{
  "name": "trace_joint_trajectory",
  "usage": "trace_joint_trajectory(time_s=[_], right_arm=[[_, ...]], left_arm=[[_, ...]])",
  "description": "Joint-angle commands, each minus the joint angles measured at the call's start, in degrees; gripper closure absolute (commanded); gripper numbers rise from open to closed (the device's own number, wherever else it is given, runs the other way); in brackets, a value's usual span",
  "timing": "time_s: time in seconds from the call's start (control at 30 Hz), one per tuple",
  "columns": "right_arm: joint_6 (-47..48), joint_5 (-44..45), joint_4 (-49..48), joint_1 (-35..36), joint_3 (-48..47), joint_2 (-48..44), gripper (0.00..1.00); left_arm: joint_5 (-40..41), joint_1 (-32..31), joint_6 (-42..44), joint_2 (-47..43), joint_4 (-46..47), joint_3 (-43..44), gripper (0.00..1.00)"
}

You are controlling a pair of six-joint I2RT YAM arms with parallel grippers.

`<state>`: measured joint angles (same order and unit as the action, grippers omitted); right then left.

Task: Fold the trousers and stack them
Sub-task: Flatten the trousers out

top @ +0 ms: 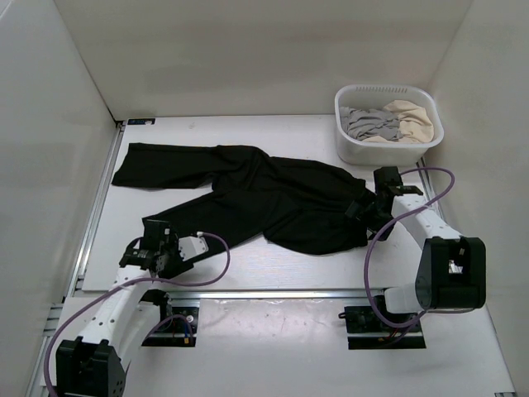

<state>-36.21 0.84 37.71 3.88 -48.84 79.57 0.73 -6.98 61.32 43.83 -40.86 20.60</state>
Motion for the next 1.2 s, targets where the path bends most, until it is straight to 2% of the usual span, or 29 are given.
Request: trace_joint_trajectory(time_s=[0.0, 0.1, 0.2, 0.27, 0.3, 0.4, 0.47, 0.53, 0.57, 0.63, 0.67, 0.7, 0.8, 0.97, 1.07, 1.17], right_arm=[[-3.2, -0.7, -1.7, 0.2, 0.5, 1.5, 0.06], [-3.9, -0.1, -1.7, 0.2, 0.5, 2.9, 0.06], [-4.4, 1.2, 0.9, 1.2, 0.5, 4.2, 0.06], [-5.6, 3.3, 2.5, 1.7, 0.5, 4.2, 0.06], [-5.6, 3.3, 2.5, 1.7, 1.5, 4.2, 0.06], [-7.3, 2.8, 1.9, 1.7, 3.7, 4.8, 0.09], [-8.3, 2.2, 0.5, 2.4, 5.0, 6.0, 0.15], [-8.9, 2.9, -0.3, 3.0, 5.0, 7.0, 0.25], [-8.9, 2.9, -1.4, 3.0, 5.5, 7.6, 0.48], [-9.4, 4.4, -1.4, 3.0, 6.0, 9.4, 0.77], [-9.4, 4.4, -1.4, 2.4, 6.0, 9.4, 0.96], [-9.4, 5.1, -1.4, 1.4, 4.8, 9.4, 1.00], [-7.7, 8.5, 2.2, -0.4, 2.1, 6.3, 1.00], [-3.3, 11.2, 6.3, -8.4, -2.7, -1.2, 1.00], [0.1, 10.7, 8.0, -14.7, -3.5, -3.4, 1.00], [2.4, 9.3, 8.0, -19.7, -4.9, -3.4, 1.00]], left_arm=[[0.1, 0.0, 3.9, -0.2, 1.3, -3.3, 0.07], [1.6, -0.6, 6.2, -1.5, 3.2, -7.7, 0.07], [2.2, -0.6, 4.8, -1.5, 3.8, -8.4, 0.19], [2.2, -0.6, 2.4, -0.9, 3.8, -8.4, 0.36], [2.2, -0.6, 1.4, -0.2, 3.8, -7.7, 0.57], [2.2, -0.6, -4.3, 2.2, 3.8, -4.4, 0.86], [2.2, -0.6, -9.1, 4.3, 3.8, -1.9, 0.86], [2.2, 1.0, -11.5, 5.6, 3.0, 2.5, 0.86], [1.1, 2.0, -12.4, 7.0, 1.8, 4.2, 0.86], [0.4, 4.9, -14.3, 8.2, 0.9, 9.2, 0.86], [0.4, 5.9, -14.3, 8.7, 0.9, 11.1, 0.86], [0.4, 7.1, -14.3, 9.3, 0.3, 13.0, 0.86], [1.9, 12.2, -13.8, 10.6, 0.3, 21.0, 0.86], [9.9, 13.6, -11.5, 11.1, 1.6, 29.6, 0.86], [14.5, 14.1, -9.0, 11.1, 3.6, 29.6, 0.86], [15.1, 14.7, -7.0, 10.0, 4.1, 27.0, 0.86]])
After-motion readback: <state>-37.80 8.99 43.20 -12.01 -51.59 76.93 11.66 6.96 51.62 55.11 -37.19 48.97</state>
